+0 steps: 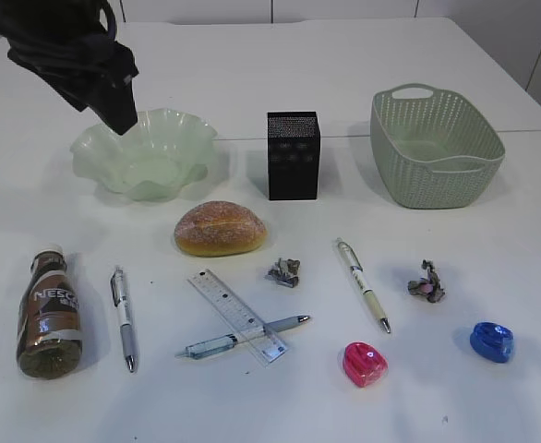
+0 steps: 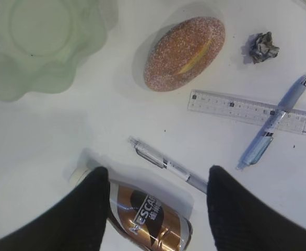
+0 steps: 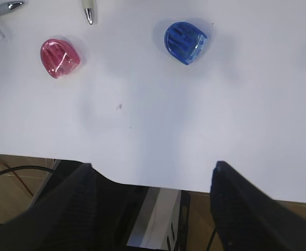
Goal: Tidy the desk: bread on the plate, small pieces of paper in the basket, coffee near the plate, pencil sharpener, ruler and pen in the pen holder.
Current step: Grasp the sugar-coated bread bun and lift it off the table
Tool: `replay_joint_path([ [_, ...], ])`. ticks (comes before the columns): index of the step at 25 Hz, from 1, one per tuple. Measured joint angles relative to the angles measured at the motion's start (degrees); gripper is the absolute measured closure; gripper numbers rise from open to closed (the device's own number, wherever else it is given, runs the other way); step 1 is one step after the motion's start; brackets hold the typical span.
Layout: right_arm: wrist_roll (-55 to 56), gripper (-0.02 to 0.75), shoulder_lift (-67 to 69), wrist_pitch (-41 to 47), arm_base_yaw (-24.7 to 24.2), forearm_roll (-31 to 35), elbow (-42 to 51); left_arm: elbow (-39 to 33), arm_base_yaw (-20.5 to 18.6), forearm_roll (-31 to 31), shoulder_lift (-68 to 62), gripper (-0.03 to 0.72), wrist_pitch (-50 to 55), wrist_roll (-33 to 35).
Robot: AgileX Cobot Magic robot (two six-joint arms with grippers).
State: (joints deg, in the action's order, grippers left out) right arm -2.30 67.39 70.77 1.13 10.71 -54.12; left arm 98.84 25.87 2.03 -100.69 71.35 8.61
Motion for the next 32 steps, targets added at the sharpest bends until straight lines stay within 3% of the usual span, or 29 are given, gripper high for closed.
replay_joint_path([
  [16, 0.11, 0.205, 3.44, -0.23, 0.0, 0.02, -4.64, 0.03, 0.0, 2.24, -10.35, 0.256, -12.15, 10.72],
  [20, 0.56, 0.205, 3.53, -0.23, 0.0, 0.02, -4.99, 0.03, 0.0, -1.35, -12.61, 0.253, -13.02, 12.32],
  [25, 1.57, 0.205, 4.11, -0.23, 0.0, 0.12, -4.99, 0.03, 0.0, -7.0, -14.91, 0.188, -13.55, 16.32],
  [32, 1.7, 0.205, 5.69, -0.23, 0.0, 0.12, -4.99, 0.03, 0.0, -7.58, -17.16, 0.148, -14.58, 18.03],
])
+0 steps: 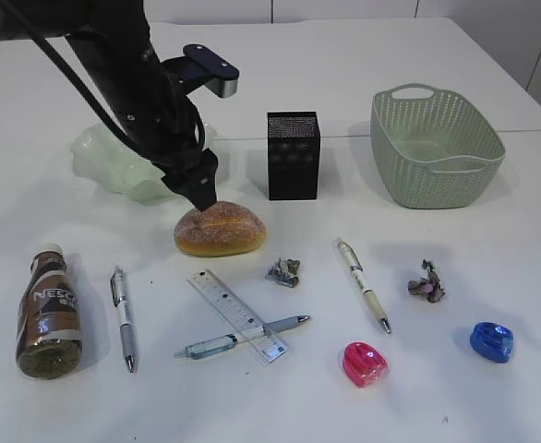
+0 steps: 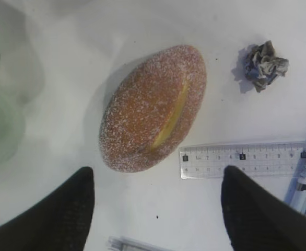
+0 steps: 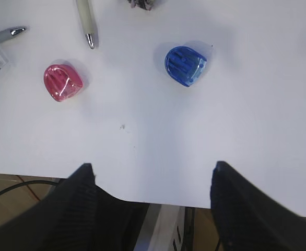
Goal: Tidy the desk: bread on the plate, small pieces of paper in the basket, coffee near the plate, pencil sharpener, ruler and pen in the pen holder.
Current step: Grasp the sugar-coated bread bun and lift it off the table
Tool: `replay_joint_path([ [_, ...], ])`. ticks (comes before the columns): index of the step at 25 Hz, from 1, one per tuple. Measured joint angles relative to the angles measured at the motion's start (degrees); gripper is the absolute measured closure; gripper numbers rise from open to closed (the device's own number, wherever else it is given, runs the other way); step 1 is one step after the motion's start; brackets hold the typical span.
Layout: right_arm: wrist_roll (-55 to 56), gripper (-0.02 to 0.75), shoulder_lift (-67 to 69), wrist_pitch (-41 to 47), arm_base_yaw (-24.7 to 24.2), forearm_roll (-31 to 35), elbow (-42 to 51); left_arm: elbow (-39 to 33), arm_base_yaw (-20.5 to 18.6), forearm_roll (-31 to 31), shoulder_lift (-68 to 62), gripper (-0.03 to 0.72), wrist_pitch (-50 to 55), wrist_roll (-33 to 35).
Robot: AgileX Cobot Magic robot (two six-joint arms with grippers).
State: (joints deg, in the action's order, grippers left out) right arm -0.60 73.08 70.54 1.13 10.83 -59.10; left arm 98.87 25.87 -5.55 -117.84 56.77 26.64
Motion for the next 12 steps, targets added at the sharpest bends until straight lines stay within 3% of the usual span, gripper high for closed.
replay_joint_path([
  [12, 0.13, 0.205, 0.3, 0.0, 0.0, 0.0, 0.0, 0.0, 1.95, 0.81, -4.74, 0.076, -4.93, 0.13],
])
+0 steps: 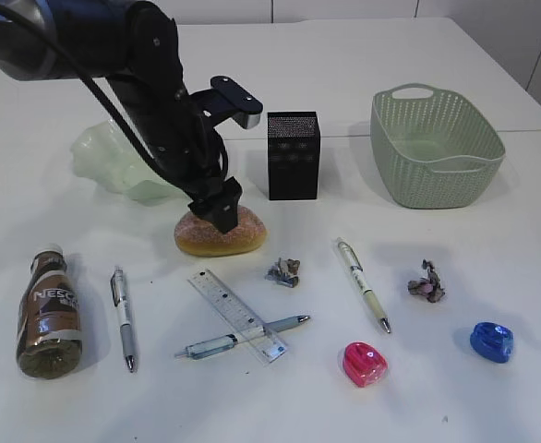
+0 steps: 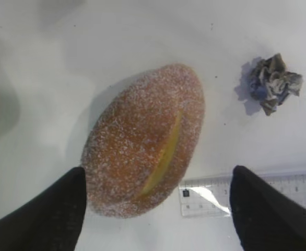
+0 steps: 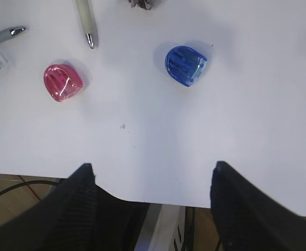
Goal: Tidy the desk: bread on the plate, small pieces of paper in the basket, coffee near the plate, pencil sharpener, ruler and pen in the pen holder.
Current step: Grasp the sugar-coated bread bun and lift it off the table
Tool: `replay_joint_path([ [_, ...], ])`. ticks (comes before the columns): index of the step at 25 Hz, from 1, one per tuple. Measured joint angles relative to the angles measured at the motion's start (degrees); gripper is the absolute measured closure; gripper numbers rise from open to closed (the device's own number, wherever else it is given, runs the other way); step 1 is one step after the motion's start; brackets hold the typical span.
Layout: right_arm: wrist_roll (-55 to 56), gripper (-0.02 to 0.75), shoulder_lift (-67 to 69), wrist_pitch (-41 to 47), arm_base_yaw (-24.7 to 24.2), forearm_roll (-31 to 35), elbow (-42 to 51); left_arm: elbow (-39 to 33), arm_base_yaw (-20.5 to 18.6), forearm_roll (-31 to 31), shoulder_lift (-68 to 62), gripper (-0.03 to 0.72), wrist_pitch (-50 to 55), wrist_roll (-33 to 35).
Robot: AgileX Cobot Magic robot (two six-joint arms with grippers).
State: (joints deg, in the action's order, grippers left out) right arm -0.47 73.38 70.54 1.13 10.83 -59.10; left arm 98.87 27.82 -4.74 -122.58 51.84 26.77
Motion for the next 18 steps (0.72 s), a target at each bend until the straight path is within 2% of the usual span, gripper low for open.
replay_joint_path([
  [11, 0.0, 0.204, 0.0, 0.0, 0.0, 0.0, 0.0, 0.0, 0.0, 1.66, -0.19, 0.119, -0.28, 0.0],
  [18, 0.0, 0.204, 0.0, 0.0, 0.0, 0.0, 0.0, 0.0, 0.0, 1.66, -0.33, 0.027, -2.37, 0.0],
])
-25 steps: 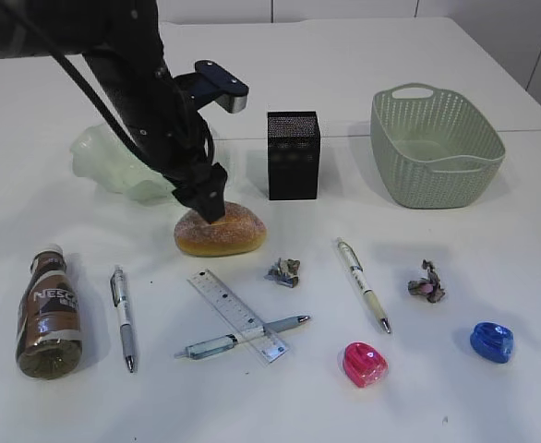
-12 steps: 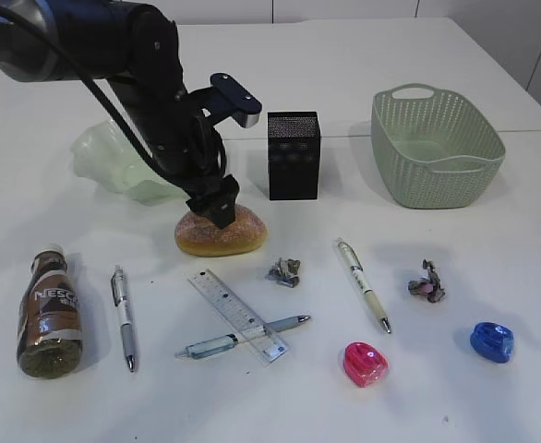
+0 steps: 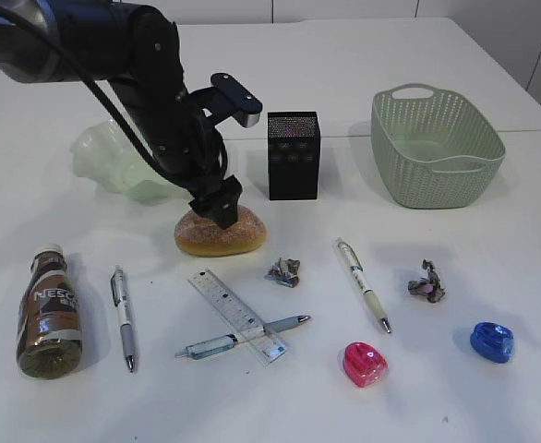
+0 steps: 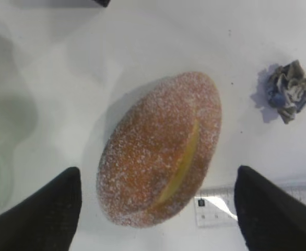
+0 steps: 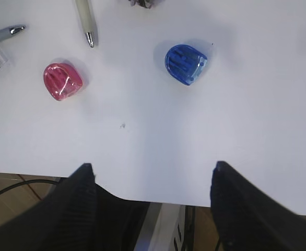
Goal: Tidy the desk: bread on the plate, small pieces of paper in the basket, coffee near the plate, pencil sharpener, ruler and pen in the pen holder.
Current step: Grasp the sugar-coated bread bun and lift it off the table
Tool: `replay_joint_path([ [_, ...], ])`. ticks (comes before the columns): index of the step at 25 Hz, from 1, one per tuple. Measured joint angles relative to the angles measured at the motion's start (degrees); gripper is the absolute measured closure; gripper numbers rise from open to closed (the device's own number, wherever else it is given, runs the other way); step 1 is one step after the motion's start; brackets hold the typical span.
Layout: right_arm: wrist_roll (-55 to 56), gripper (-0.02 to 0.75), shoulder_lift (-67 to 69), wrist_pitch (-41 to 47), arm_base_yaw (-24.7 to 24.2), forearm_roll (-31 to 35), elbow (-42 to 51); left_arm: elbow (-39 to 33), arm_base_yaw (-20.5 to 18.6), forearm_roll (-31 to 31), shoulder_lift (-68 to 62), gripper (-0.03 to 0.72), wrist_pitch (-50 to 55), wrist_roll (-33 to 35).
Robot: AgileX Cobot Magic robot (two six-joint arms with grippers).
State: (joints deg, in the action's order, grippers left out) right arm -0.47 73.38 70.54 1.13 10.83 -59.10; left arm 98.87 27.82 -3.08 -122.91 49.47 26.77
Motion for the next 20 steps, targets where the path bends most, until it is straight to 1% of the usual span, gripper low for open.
replay_joint_path([
  [7, 0.04, 0.205, 0.0, 0.11, 0.0, 0.0, 0.0, 0.0, 0.0, 0.1, -0.43, 0.015, -3.55, 0.0],
  [20, 0.47, 0.205, 0.0, -0.33, 0.0, 0.0, 0.0, 0.0, 0.0, 0.1, -3.04, 0.031, -5.97, 0.0],
])
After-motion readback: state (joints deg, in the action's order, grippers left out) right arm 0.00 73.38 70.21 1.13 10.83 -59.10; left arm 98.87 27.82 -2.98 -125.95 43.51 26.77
